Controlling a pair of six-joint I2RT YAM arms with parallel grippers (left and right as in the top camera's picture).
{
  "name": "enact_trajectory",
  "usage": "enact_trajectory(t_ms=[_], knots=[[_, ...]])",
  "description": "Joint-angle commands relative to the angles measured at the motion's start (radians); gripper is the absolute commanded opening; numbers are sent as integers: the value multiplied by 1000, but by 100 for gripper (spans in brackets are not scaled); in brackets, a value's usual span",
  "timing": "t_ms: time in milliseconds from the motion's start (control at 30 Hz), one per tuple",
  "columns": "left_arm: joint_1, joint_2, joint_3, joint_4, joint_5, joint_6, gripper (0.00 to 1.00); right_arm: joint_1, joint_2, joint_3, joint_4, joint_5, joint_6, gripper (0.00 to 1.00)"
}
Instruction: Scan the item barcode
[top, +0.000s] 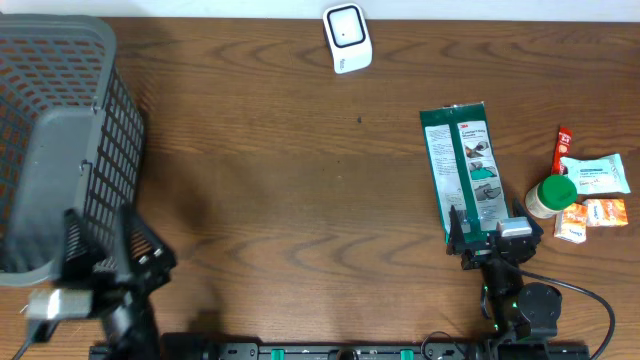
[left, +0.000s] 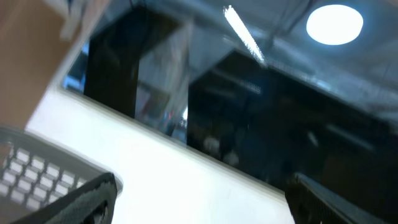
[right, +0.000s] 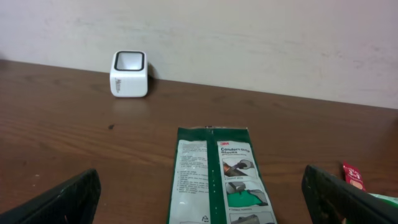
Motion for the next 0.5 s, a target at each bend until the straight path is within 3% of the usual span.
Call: enact_trajectory(t_ms=[0,467], knots=[[3,-5,-106,61,35,-2,88,-7,-5,-1,-3,-6,12,99],[34,-5,-361,70,35,-2,88,-7,-5,-1,-3,-6,12,99]])
